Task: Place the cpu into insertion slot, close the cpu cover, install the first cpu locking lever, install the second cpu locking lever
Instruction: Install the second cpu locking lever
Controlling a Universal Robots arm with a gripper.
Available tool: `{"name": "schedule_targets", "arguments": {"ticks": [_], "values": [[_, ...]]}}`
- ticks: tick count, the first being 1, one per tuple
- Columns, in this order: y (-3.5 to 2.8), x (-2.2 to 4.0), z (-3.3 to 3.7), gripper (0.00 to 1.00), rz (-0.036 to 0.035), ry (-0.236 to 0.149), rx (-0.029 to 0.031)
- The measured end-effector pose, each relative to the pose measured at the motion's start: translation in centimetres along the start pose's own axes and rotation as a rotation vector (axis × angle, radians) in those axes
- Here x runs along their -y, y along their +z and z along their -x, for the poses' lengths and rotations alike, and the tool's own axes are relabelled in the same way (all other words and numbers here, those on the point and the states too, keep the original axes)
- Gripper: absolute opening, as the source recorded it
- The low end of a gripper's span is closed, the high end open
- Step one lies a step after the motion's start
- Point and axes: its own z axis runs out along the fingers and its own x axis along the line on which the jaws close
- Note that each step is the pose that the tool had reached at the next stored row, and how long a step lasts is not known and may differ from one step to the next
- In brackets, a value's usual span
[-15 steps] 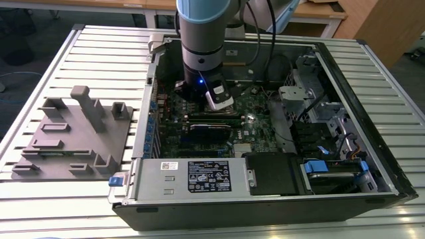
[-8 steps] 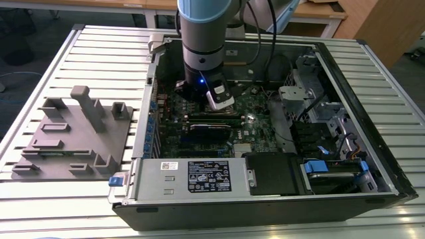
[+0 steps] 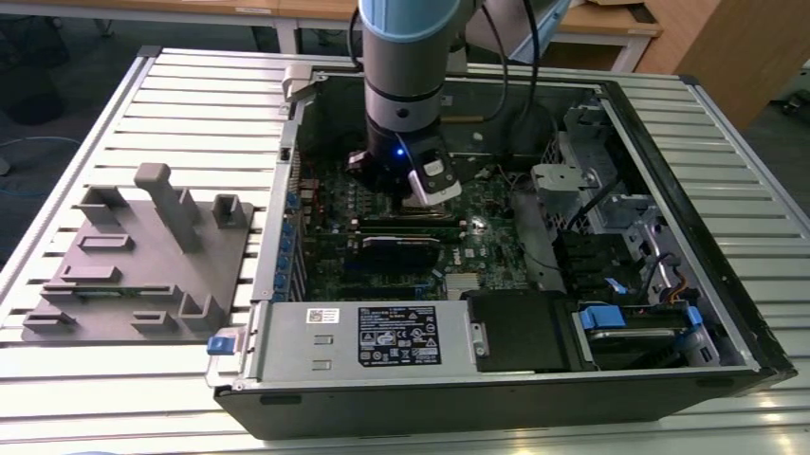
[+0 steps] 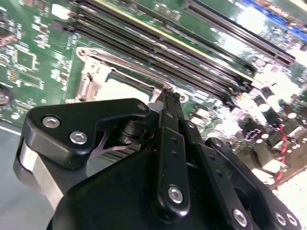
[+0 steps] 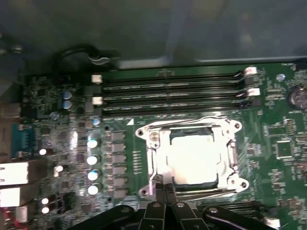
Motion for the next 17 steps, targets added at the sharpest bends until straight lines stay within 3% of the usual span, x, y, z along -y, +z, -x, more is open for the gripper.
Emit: {"name": "schedule_targets", "arguments": {"ticks": [6, 17], "values": [[0.06, -0.24, 1.22, 0.1, -0.0018, 0.001, 0.0001], [0.2, -1.18, 1.16, 0.1, -0.0019, 0.001, 0.0003]]}}
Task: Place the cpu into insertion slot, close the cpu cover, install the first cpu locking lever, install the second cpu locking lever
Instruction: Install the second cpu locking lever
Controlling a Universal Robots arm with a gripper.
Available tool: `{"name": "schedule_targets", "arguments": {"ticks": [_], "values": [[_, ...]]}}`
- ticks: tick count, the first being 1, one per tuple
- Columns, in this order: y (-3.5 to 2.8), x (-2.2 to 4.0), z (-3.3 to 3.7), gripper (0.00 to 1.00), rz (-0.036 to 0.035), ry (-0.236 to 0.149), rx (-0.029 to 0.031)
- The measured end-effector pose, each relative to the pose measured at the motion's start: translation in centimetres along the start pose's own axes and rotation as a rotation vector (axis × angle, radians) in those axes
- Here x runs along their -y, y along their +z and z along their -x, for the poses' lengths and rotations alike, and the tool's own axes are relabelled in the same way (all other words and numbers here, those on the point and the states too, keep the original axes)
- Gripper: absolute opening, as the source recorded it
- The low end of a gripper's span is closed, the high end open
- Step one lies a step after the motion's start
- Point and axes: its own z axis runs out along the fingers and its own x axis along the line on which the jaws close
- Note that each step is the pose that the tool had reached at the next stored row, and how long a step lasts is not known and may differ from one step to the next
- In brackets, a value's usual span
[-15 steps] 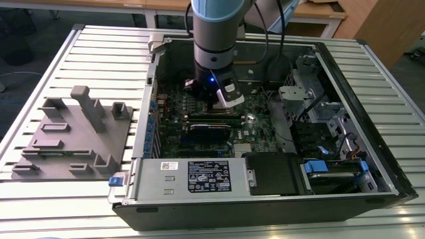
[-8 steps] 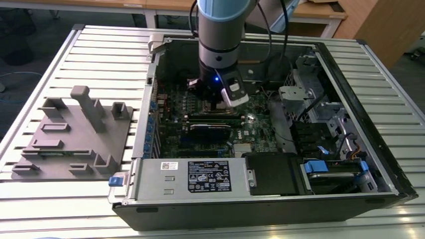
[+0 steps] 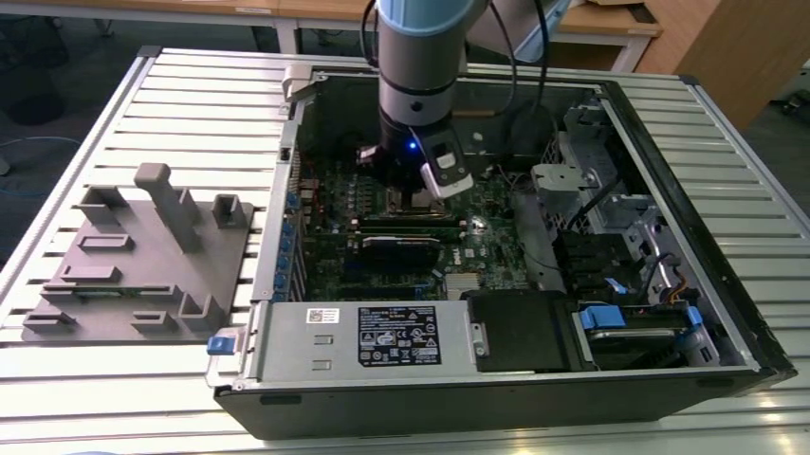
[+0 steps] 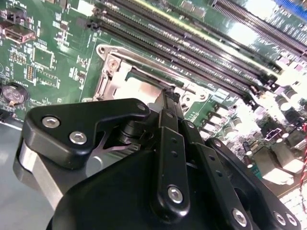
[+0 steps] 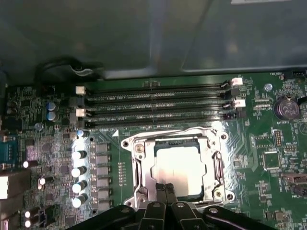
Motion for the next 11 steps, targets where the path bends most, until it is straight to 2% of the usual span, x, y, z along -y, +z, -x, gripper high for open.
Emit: {"name": "schedule_targets", "arguments": {"ticks": [11], "values": [[0.25, -1.48, -0.13, 0.1, -0.0001, 0.0, 0.0]]}}
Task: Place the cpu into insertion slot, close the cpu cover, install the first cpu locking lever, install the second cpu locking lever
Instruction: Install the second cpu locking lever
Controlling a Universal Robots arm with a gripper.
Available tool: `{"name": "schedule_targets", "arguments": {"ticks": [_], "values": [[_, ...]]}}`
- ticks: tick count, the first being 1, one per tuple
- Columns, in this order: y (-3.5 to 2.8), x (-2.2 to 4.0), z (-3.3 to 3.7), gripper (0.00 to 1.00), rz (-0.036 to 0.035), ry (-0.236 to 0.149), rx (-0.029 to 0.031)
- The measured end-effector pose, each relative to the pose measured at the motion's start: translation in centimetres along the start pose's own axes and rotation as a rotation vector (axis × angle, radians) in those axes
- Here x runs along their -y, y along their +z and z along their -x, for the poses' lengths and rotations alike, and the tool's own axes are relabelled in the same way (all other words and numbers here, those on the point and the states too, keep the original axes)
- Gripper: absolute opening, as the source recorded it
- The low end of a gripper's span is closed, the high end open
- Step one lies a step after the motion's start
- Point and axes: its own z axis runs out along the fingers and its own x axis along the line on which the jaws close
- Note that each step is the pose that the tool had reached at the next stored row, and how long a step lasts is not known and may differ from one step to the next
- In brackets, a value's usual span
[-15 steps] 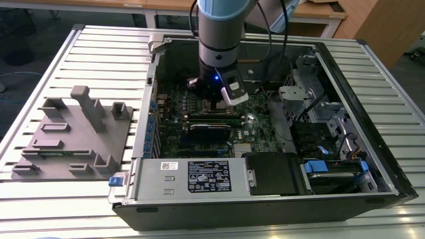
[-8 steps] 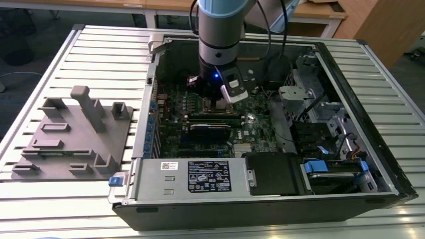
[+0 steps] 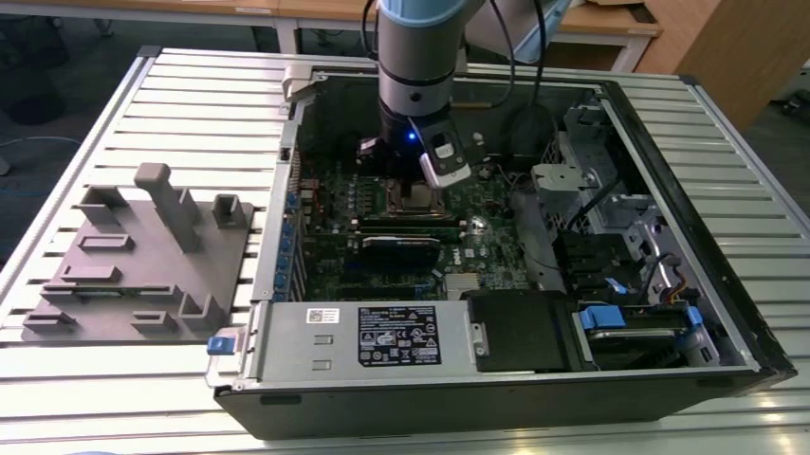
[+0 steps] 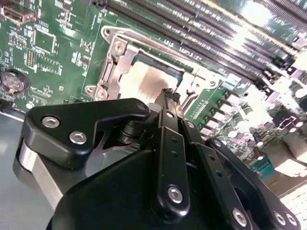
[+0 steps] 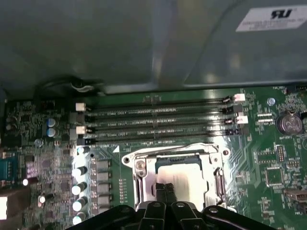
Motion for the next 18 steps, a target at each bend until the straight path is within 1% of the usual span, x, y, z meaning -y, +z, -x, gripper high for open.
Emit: {"name": "schedule_targets", "arguments": {"ticks": [4, 6, 7, 11, 18], "values": [[0.09, -0.45, 0.2, 0.1, -0.0022, 0.0, 0.0001], [0.13, -0.59, 0.48, 0.1, -0.0042, 0.0, 0.0003], [0.15, -0.69, 0.82, 0.1, -0.0066, 0.0, 0.0005], [0.18, -0.74, 1.4, 0.1, -0.0101, 0.001, 0.0009], [0.16, -0.61, 1.51, 0.1, -0.0103, 0.001, 0.0009]]}}
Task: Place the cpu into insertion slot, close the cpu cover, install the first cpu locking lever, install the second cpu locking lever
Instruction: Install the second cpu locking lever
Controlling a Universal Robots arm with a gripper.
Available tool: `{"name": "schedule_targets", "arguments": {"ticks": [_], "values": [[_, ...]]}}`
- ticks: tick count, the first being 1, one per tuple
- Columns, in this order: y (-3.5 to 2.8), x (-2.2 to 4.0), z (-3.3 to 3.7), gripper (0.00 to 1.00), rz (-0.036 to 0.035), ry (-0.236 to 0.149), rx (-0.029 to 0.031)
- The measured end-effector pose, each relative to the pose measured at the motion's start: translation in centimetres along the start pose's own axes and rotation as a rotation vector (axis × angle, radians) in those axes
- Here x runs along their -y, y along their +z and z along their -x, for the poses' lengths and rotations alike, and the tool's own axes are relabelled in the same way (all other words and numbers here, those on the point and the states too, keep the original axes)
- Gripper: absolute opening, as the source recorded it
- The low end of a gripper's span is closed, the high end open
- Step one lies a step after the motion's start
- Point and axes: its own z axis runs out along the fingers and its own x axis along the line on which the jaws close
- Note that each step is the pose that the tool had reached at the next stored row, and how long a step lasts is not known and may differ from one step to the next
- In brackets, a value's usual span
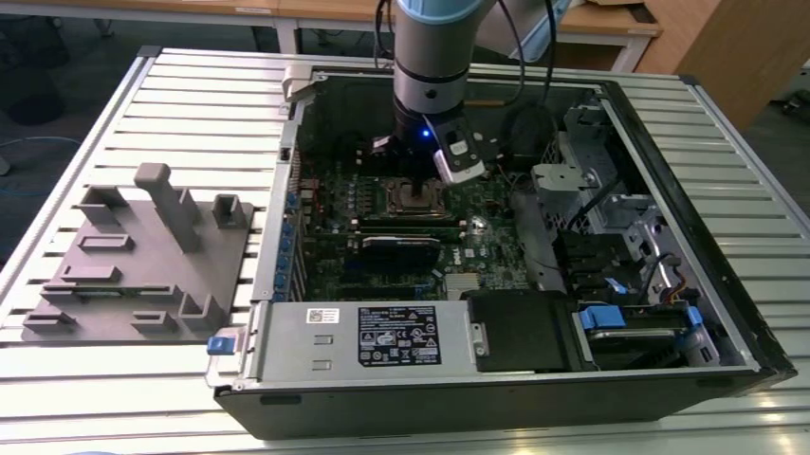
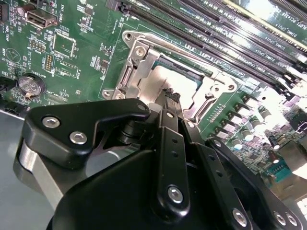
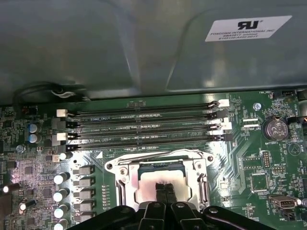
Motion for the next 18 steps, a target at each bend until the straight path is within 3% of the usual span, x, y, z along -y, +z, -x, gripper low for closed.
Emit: {"name": "schedule_targets", "arguments": {"ticks": [9, 11, 14, 18], "values": [[0.01, 0.0, 0.01, 0.1, -0.0041, 0.0, 0.0008], [0.01, 0.01, 0.0, 0.1, -0.0156, -0.001, 0.0016], [0.04, 0.01, 0.0, 0.1, -0.0388, -0.002, 0.0035], [0.04, 0.01, 0.01, 0.1, -0.0395, -0.002, 0.0037]]}}
